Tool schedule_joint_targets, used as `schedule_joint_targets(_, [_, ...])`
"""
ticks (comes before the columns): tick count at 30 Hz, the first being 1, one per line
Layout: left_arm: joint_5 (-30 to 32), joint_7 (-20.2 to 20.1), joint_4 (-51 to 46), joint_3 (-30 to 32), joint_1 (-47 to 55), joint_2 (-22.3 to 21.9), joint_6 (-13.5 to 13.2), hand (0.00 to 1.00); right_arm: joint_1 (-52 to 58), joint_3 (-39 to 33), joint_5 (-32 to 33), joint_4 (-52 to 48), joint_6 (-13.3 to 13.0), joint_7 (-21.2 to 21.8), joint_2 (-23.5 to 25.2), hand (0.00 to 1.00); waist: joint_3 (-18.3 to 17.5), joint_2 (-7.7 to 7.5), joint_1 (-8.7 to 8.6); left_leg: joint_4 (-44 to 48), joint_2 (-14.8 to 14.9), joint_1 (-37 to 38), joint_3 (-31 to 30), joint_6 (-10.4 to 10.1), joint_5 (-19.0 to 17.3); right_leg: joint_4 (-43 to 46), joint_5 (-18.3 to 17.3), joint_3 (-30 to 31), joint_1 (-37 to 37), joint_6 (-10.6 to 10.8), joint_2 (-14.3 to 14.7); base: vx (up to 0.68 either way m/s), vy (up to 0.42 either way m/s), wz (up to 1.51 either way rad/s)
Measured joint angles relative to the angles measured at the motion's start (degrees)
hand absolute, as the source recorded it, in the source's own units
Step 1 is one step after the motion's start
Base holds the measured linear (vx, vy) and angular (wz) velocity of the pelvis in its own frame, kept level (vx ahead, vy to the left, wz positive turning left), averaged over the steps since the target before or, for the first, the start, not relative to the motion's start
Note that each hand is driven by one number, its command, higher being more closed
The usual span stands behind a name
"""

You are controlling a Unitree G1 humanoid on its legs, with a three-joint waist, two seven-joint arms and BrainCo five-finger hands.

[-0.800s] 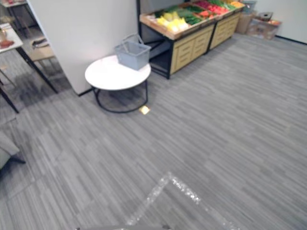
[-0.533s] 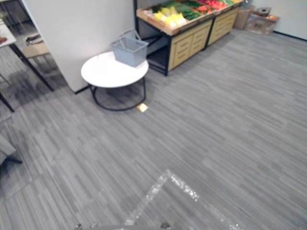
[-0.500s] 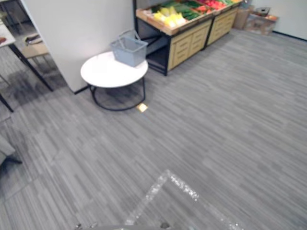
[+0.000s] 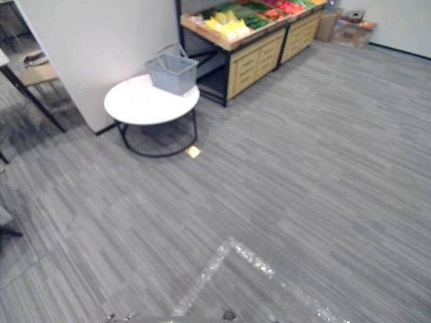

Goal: Pick vegetable in the basket

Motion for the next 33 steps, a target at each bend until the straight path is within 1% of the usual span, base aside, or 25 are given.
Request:
schedule_joint_targets(6, [-0.01, -0.82, -4.77, -1.36, -0.06, 0.26, -1.23, 0.0, 0.46, 1.92, -0.61, -3.16, -0.88, 1.2, -0.05, 0.0, -0.03, -0.02, -0.02, -0.26, 0.12, -0.77, -0.12, 0.0, 0.01, 0.27, 0.06, -0.23, -0.63, -0.09, 0.2, 0.01, -0.023, 0.01])
schedule_joint_targets(9, [-0.01, -0.84, -5.4, -1.88, -0.88, 0.32, -1.71, 0.0, 0.29, 3.68, -2.34, -3.52, -1.06, 1.45, -0.25, 0.0, -0.18, -0.26, -0.09, -0.27, 0.04, -0.76, -0.11, -0.04, -0.02, 0.27, 0.08, -0.26, -0.65, -0.11, 0.14, 0.0, 0.0, 0.0])
schedule_joint_targets(13, [-0.03, -0.83, -5.39, -2.23, -1.51, 0.38, -2.07, 0.0, 0.29, 4.62, -2.45, -3.52, -1.04, 2.16, -0.34, 0.0, -0.12, -0.89, -0.24, -0.3, -0.12, -0.81, -0.04, -0.18, -0.12, 0.26, 0.08, -0.19, -0.78, -0.11, -0.03, -0.01, -0.004, -0.01])
schedule_joint_targets(16, [-0.02, -0.79, -5.23, -2.27, -1.78, 0.21, -2.08, 0.0, 0.28, 4.56, -2.4, -3.37, -0.94, 2.42, -0.32, 0.0, -0.1, -0.95, -0.26, -0.25, -0.2, -1.0, 0.34, -0.5, -0.32, 0.1, 0.19, 0.21, -1.35, -0.18, -0.09, -0.04, -0.013, -0.07])
schedule_joint_targets(17, [0.02, -0.73, -5.22, -2.26, -1.84, 0.18, -1.99, 0.0, 0.28, 4.48, -2.35, -3.25, -0.84, 2.43, -0.32, 0.0, -0.09, -0.94, -0.26, -0.2, -0.19, -1.11, 0.56, -0.64, -0.41, -0.01, 0.4, 0.32, -1.54, -0.5, -0.06, -0.03, -0.02, -0.11])
schedule_joint_targets(20, [0.17, -0.37, -3.79, -2.01, -2.98, 0.05, -1.05, 0.0, 0.28, 2.84, -2.36, -3.03, -0.7, 2.45, -0.21, 0.0, 0.26, -0.6, -0.42, 0.39, -0.04, -1.4, 1.51, -0.85, -0.54, 0.28, 0.4, 0.97, -1.66, -0.5, -0.03, -0.02, -0.031, -0.12])
schedule_joint_targets(21, [0.16, -0.34, -3.46, -1.56, -3.49, -0.12, -0.99, 0.0, 0.21, 1.67, -2.35, -2.97, -0.59, 2.42, 0.01, 0.0, 0.68, -0.57, -0.51, 1.72, 0.33, -1.93, 1.77, -1.58, -1.01, 0.59, 0.19, 1.23, -1.99, -0.73, 0.05, -0.02, -0.046, -0.17])
schedule_joint_targets(22, [0.12, -0.3, -3.56, -0.84, -3.7, -0.06, -0.99, 0.0, -0.25, 1.62, -2.35, -2.62, -0.36, 2.44, 0.34, 0.0, 1.62, -0.74, -0.38, 5.87, 1.18, -3.58, 3.01, -3.04, -1.96, 3.15, -1.48, 1.6, -3.34, -2.3, -0.03, -0.03, -0.088, -0.18])
schedule_joint_targets(23, [0.07, -0.24, -3.84, 0.21, -3.77, -0.04, -0.97, 0.0, -0.69, 1.63, -2.35, -2.07, -0.18, 2.43, 0.62, 0.0, 2.14, -1.46, -0.41, 11.08, 1.97, -5.75, 3.46, -3.74, -2.41, 5.45, -3.07, 1.66, -4.26, -3.02, -0.37, -0.05, -0.107, -0.16])
schedule_joint_targets(24, [0.02, -0.24, -4.38, 0.95, -3.77, 0.09, -0.98, 0.0, -0.78, 1.64, -2.35, -1.46, -0.01, 2.43, 0.75, 0.0, 2.55, -2.18, -0.46, 16.39, 2.76, -7.91, 3.62, -3.82, -2.46, 7.17, -4.42, 1.77, -4.79, -3.72, -0.72, -0.03, -0.172, -0.03])
schedule_joint_targets(25, [0.02, -0.27, -5.46, 1.78, -3.66, 0.36, -1.01, 0.0, -0.39, 1.47, -2.3, -0.64, 0.22, 2.37, 0.56, 0.0, 3.04, -2.49, -0.32, 27.69, 5.3, -12.2, 3.32, -3.86, -2.54, 9.41, -6.35, 1.81, -4.78, -4.49, -0.67, 0.0, -0.197, -0.02])
schedule_joint_targets(26, [-0.02, -0.34, -5.84, 2.53, -3.59, 0.18, -1.03, 0.0, -0.23, 1.4, -2.2, -0.64, 0.22, 2.32, 0.33, 0.0, 3.32, -2.32, -0.3, 33.21, 7.03, -14.25, 2.94, -3.59, -2.35, 10.27, -7.04, 1.68, -4.54, -4.98, -0.19, 0.02, -0.187, -0.11])
schedule_joint_targets(27, [-0.09, -0.43, -6.78, 4.17, -3.4, -0.62, -1.02, 0.0, -0.31, 0.92, -1.9, -0.66, 0.21, 2.21, -0.28, 0.0, 4.46, -0.98, -0.21, 43.03, 10.88, -17.78, 2.36, -1.15, -0.75, 11.81, -8.31, 1.79, -3.76, -5.99, 1.35, 0.04, -0.14, -0.22])
schedule_joint_targets(28, [-0.12, -0.51, -7.03, 5.91, -3.38, -1.25, -1.0, 0.0, -0.72, 0.24, -1.87, -0.73, 0.21, 2.03, -0.62, 0.0, 5.69, -0.4, -0.13, 49.93, 12.27, -20.42, -0.19, 2.02, 2.46, 12.86, -9.23, 2.47, -2.7, -6.76, 2.29, 0.04, -0.082, -0.29])
schedule_joint_targets(29, [-0.57, -0.52, -7.12, 6.73, -3.32, -1.46, -1.02, 0.0, -1.04, 0.31, -1.84, -0.89, 0.24, 1.83, -0.67, 0.0, 5.81, -0.12, 0.03, 52.47, 11.74, -22.17, -2.01, 1.85, 2.3, 13.37, -9.82, 3.08, -2.26, -7.17, 2.44, 0.08, -0.084, -0.33])
schedule_joint_targets(30, [-2.01, -0.54, -7.47, 7.54, -2.81, -1.99, -0.99, 0.0, -1.76, 0.48, -1.83, -0.91, 0.29, 1.22, -1.06, 0.0, 5.85, 0.01, 0.17, 54.52, 9.33, -24.57, -5.52, 0.42, -0.1, 14.5, -10.58, 4.38, -2.04, -7.94, 2.21, 0.17, -0.072, -0.31])
schedule_joint_targets(31, [-2.88, -0.48, -7.54, 7.72, -2.71, -2.22, -1.03, 0.0, -2.94, 0.44, -1.82, -0.81, 0.3, 1.15, -1.28, 0.0, 5.92, -0.08, 0.34, 51.9, 6.0, -26.73, -8.28, -0.09, -2.4, 14.45, -10.78, 5.2, -1.98, -8.07, 1.45, 0.19, -0.054, -0.34])
schedule_joint_targets(32, [-3.51, -0.5, -7.53, 7.66, -2.71, -2.14, -1.0, 0.0, -3.57, 0.46, -1.83, -0.78, 0.3, 1.14, -1.35, 0.0, 6.04, -0.28, 0.78, 49.24, 4.84, -27.27, -8.43, -0.12, -3.17, 14.44, -10.95, 5.91, -1.9, -7.97, 1.12, 0.18, -0.03, -0.41])
schedule_joint_targets(33, [-3.87, -0.42, -7.47, 7.5, -2.44, -2.03, -1.0, 0.0, -4.2, 0.83, -1.82, -0.84, 0.23, 1.15, -1.44, 0.0, 6.23, -0.42, 1.65, 44.52, 3.99, -27.91, -7.51, 0.04, -3.26, 14.16, -11.26, 7.18, -1.44, -7.77, 0.9, 0.16, -0.013, -0.48])
